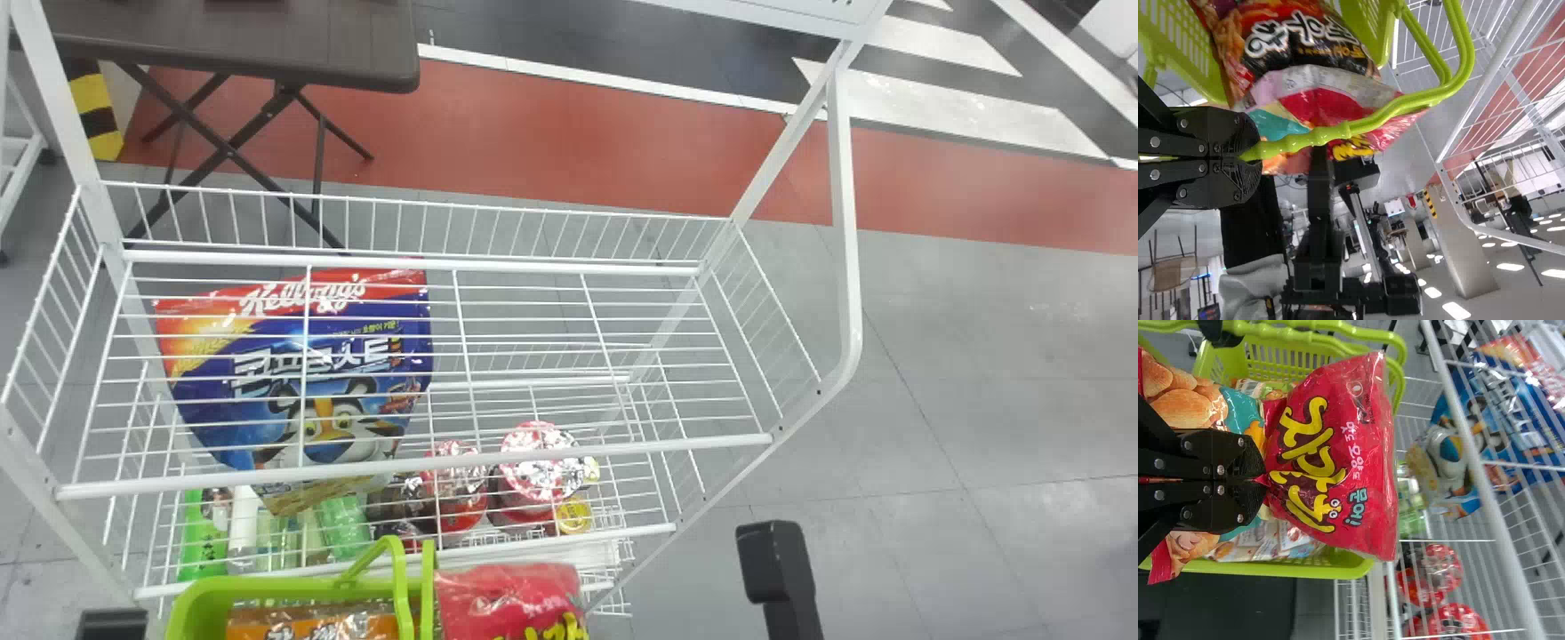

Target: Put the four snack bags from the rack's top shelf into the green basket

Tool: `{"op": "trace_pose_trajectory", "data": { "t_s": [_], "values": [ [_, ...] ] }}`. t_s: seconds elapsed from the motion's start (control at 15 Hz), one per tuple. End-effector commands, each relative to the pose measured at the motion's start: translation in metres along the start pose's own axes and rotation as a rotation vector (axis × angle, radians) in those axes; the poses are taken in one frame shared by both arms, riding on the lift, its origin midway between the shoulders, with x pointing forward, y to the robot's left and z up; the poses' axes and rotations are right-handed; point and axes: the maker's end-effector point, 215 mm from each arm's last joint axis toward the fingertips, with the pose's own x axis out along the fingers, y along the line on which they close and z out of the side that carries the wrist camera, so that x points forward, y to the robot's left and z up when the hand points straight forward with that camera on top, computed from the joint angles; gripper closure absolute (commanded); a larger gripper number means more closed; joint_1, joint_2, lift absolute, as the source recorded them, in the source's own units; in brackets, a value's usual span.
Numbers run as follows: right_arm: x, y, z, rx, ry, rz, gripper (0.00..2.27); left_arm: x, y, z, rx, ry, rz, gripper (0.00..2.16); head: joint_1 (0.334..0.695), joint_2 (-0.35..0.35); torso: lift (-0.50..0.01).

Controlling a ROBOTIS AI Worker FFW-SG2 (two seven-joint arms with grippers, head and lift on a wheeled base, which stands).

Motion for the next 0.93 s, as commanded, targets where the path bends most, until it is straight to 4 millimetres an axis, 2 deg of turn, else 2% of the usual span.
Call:
{"op": "trace_pose_trajectory", "data": {
  "t_s": [0.0,0.13,0.33,0.4,0.53,0.6,0.67,0.73,0.8,0.87],
  "values": [
    [0.009,-0.005,-0.015,0.020,0.042,-0.007,2.16,0.001,-0.001,0.000,-0.001,0.000,-0.002,2.15,0.695,-0.350,0.000],
    [0.018,0.005,-0.024,0.012,0.069,0.015,2.16,0.003,-0.002,0.000,0.002,0.003,-0.005,2.15,0.695,-0.350,0.000],
    [0.024,0.036,-0.028,0.015,0.074,0.114,2.15,0.004,-0.003,-0.002,0.004,0.008,-0.006,2.15,0.695,-0.350,0.000],
    [0.027,0.047,-0.011,0.006,0.013,0.151,2.15,0.004,-0.003,-0.003,0.002,0.009,-0.006,2.15,0.695,-0.350,0.000],
    [0.029,0.058,0.009,-0.007,-0.057,0.182,2.14,0.003,-0.004,-0.004,0.001,0.010,-0.006,2.15,0.695,-0.350,0.000],
    [0.031,0.057,0.012,-0.005,-0.068,0.183,1.98,0.003,-0.006,-0.006,-0.001,0.009,-0.009,2.15,0.695,-0.350,0.000],
    [0.031,0.053,0.012,-0.002,-0.068,0.173,1.40,0.002,-0.005,-0.005,0.000,0.007,-0.007,2.15,0.695,-0.350,0.000],
    [0.029,0.043,0.014,-0.005,-0.072,0.140,0.31,0.002,-0.005,-0.004,0.001,0.006,-0.007,2.15,0.695,-0.350,0.000],
    [0.027,0.031,0.015,-0.007,-0.074,0.104,0.00,0.002,-0.005,-0.004,0.001,0.006,-0.007,2.14,0.695,-0.350,0.000],
    [0.024,0.018,0.018,-0.006,-0.081,0.065,0.00,0.003,-0.006,-0.005,0.000,0.008,-0.010,2.15,0.695,-0.350,0.000]
  ]
}}
